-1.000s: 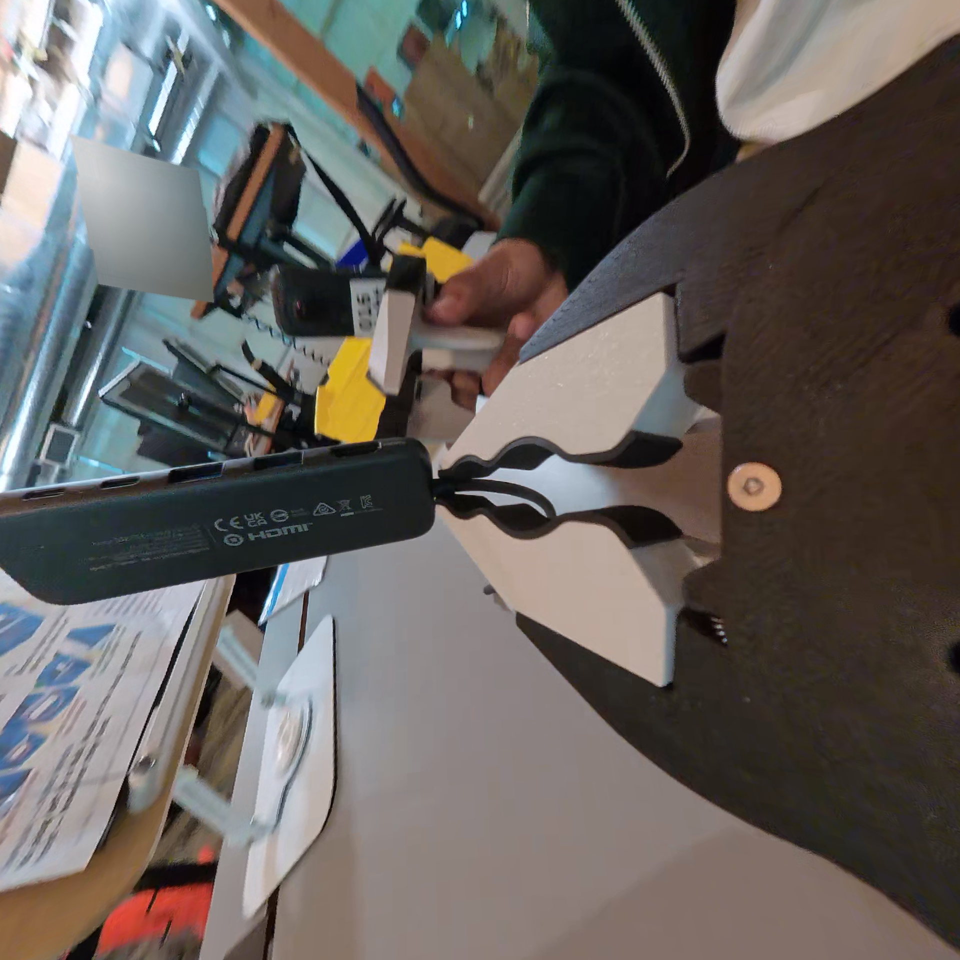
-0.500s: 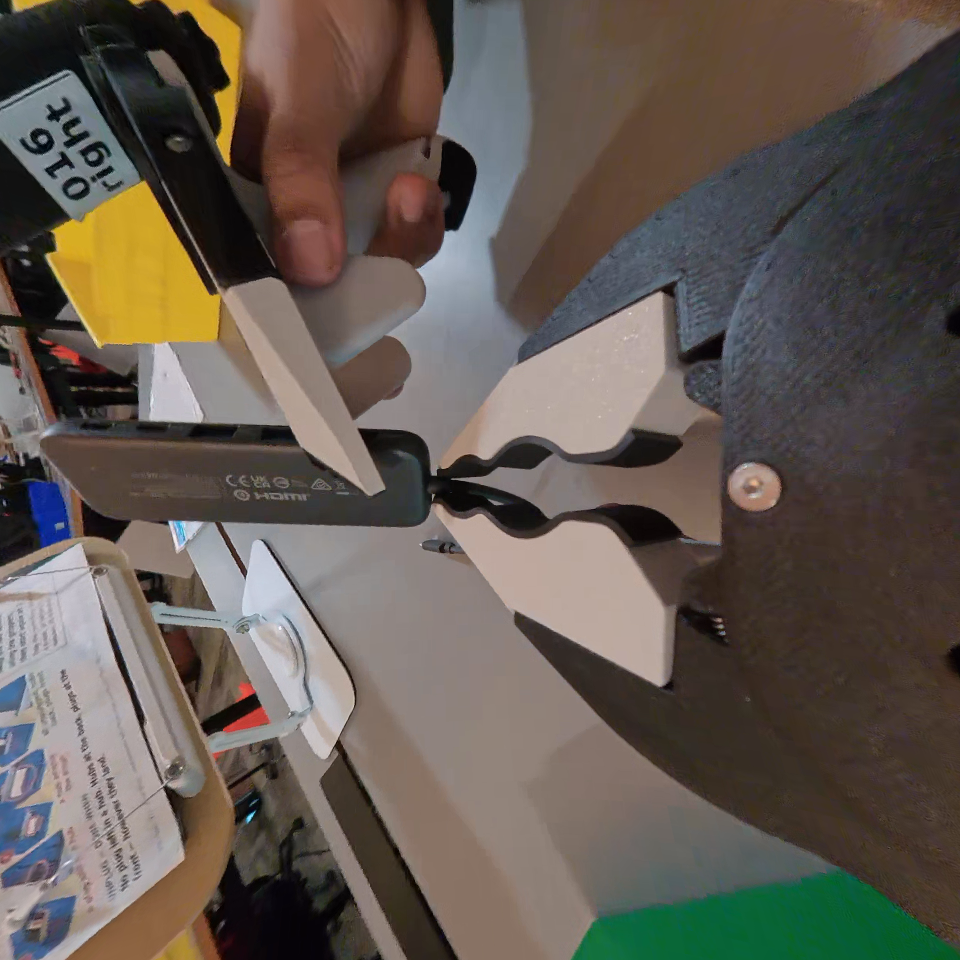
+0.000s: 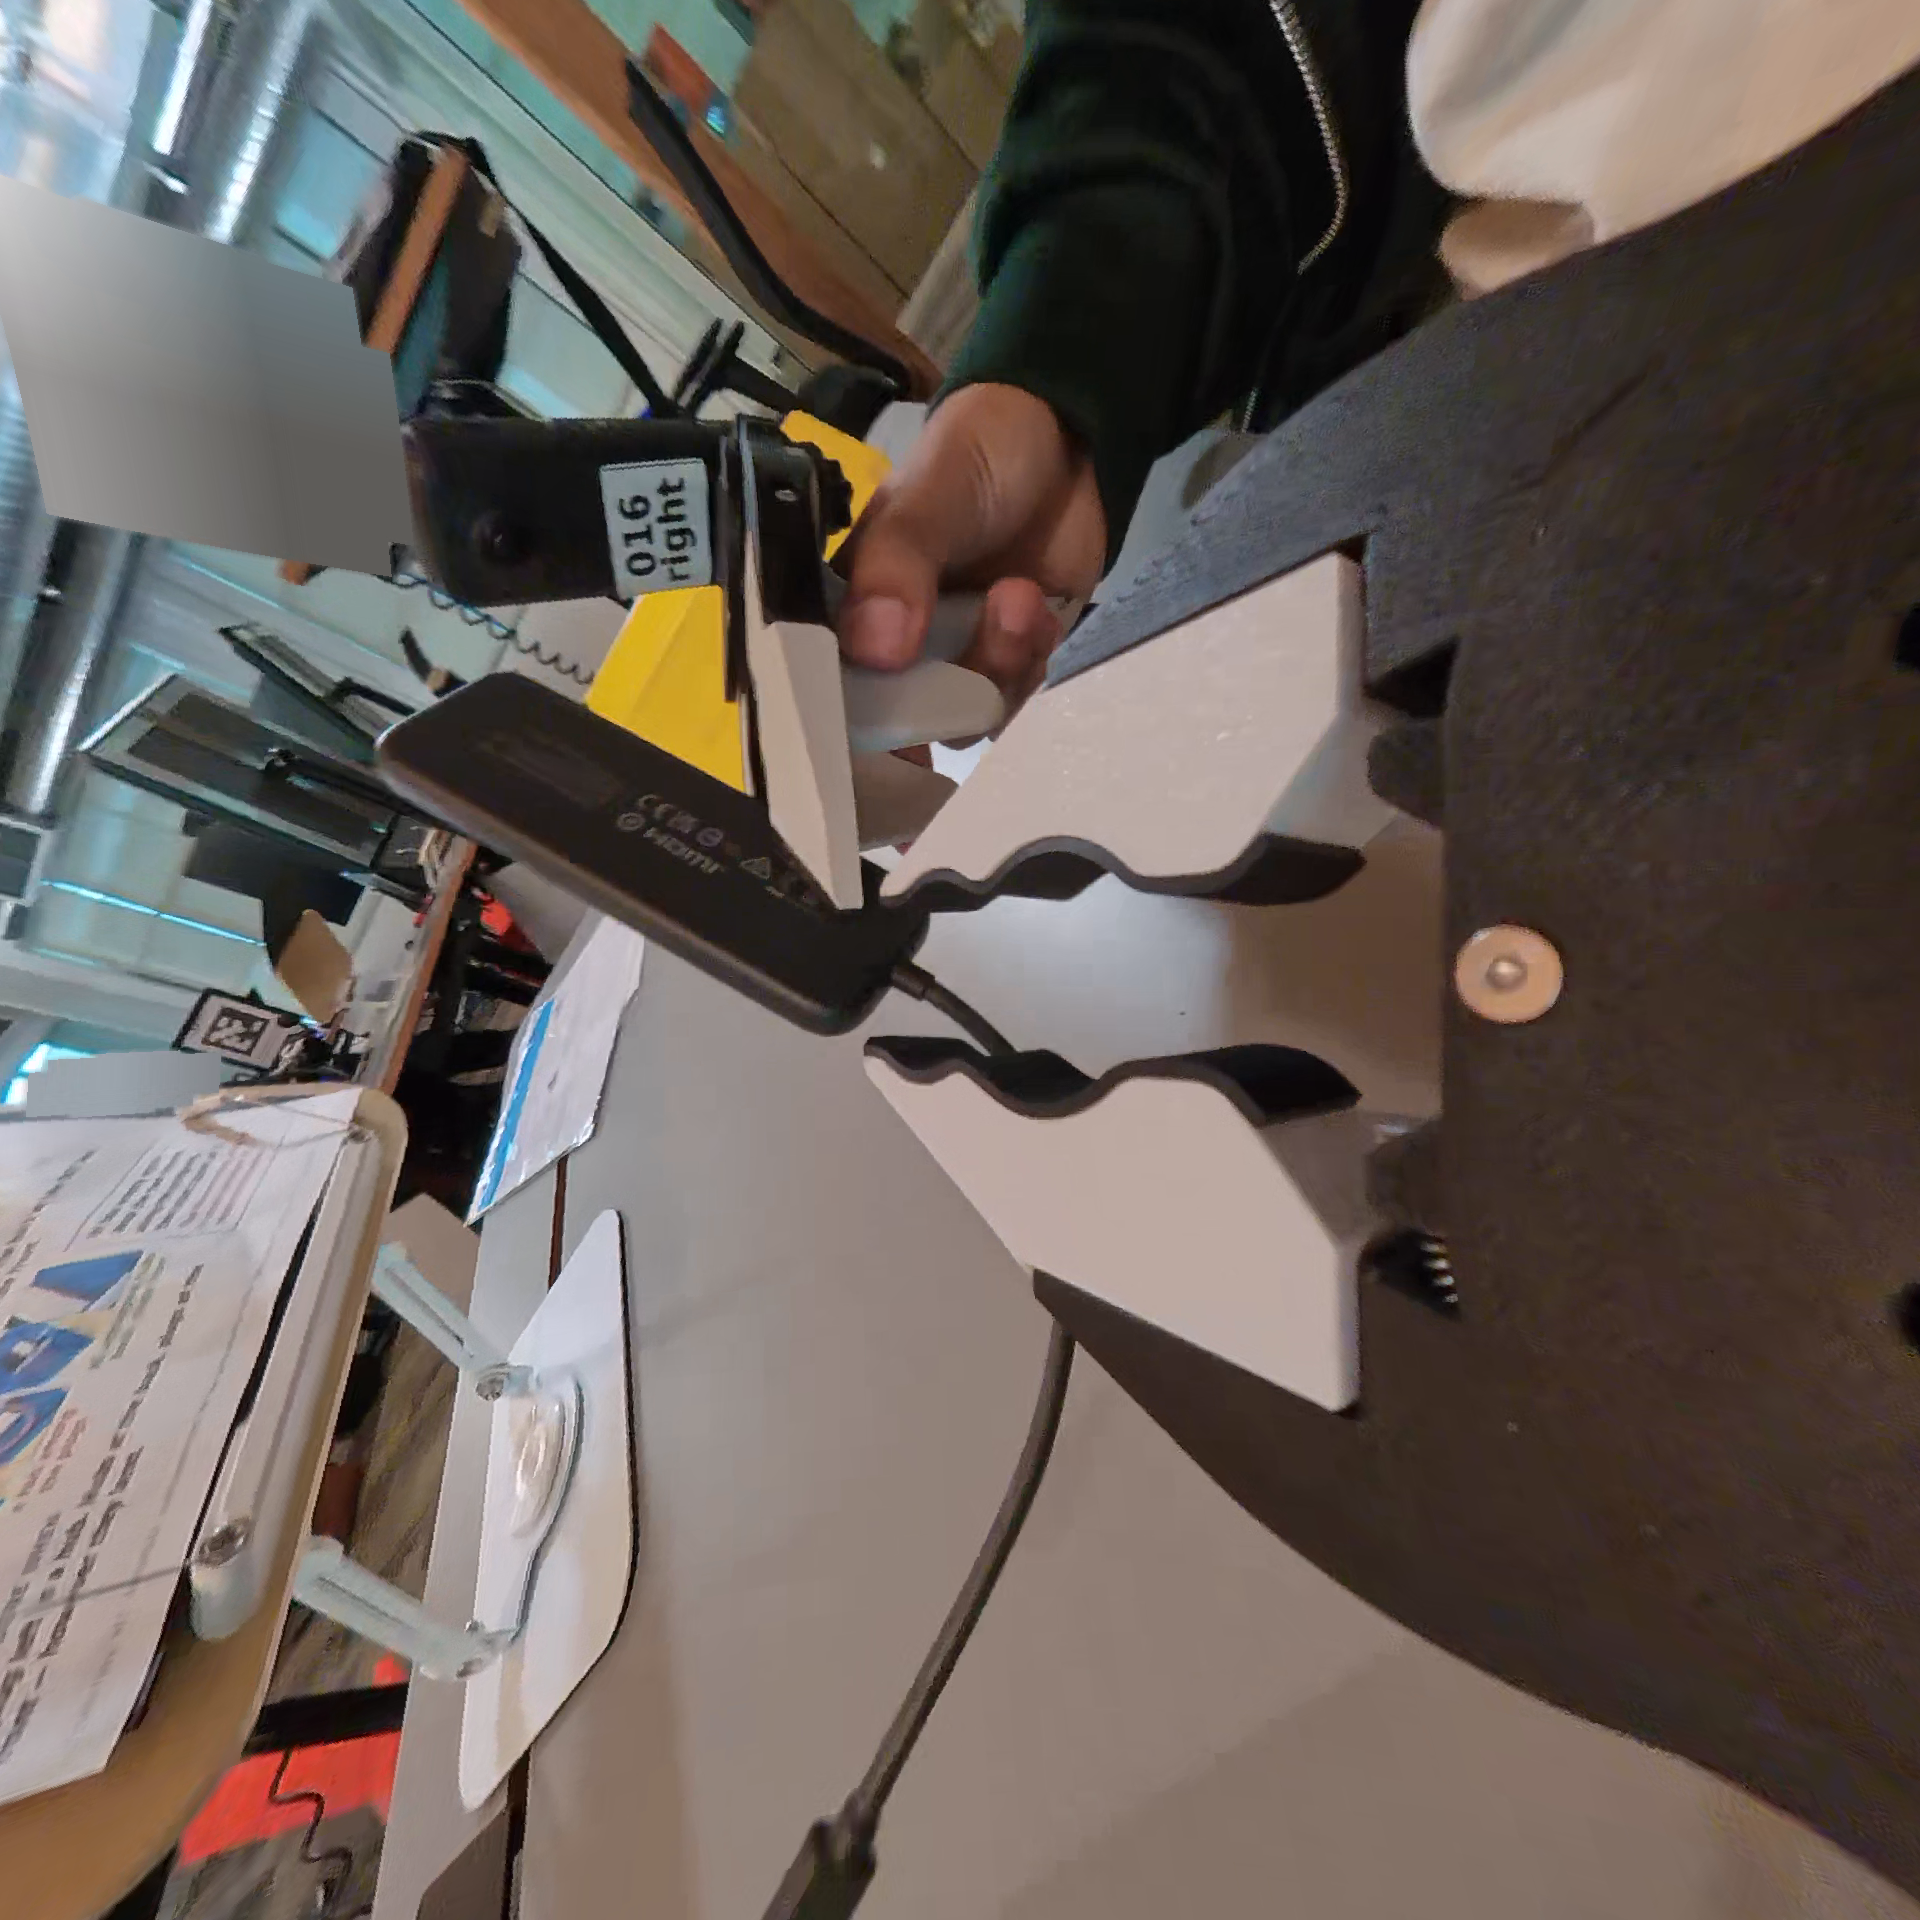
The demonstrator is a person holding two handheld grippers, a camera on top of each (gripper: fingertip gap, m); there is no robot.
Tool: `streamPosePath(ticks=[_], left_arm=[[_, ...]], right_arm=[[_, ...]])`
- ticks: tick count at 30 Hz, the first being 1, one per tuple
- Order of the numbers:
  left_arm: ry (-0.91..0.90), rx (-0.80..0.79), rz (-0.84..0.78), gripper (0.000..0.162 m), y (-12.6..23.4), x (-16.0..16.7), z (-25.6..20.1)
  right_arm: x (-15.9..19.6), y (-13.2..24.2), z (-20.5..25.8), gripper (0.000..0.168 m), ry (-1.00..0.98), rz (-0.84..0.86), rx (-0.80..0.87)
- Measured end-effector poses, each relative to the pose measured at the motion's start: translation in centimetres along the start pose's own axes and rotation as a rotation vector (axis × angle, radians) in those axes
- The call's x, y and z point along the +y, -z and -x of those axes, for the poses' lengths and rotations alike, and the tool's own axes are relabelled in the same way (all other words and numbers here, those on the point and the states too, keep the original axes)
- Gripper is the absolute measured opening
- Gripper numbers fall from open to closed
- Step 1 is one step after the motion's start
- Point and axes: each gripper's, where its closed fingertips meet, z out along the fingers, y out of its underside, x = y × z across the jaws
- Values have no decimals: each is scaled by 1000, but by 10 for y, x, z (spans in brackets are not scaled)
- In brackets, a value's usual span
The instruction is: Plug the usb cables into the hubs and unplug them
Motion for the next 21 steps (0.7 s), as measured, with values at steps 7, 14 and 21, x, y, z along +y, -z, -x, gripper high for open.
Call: streamPosePath(ticks=[7, 14, 21], left_arm=[[-3, 19, -30, 37, 0, -5, -4], [237, 353, 113, 26, -5, 18, -48], [444, 446, -36, 10, 6, -11, -40]], right_arm=[[21, 0, 6, 10, 115, 225, -45], [71, 7, 36, 11, 160, 571, -207], [42, 6, 46, 13, 65, 390, -291]])
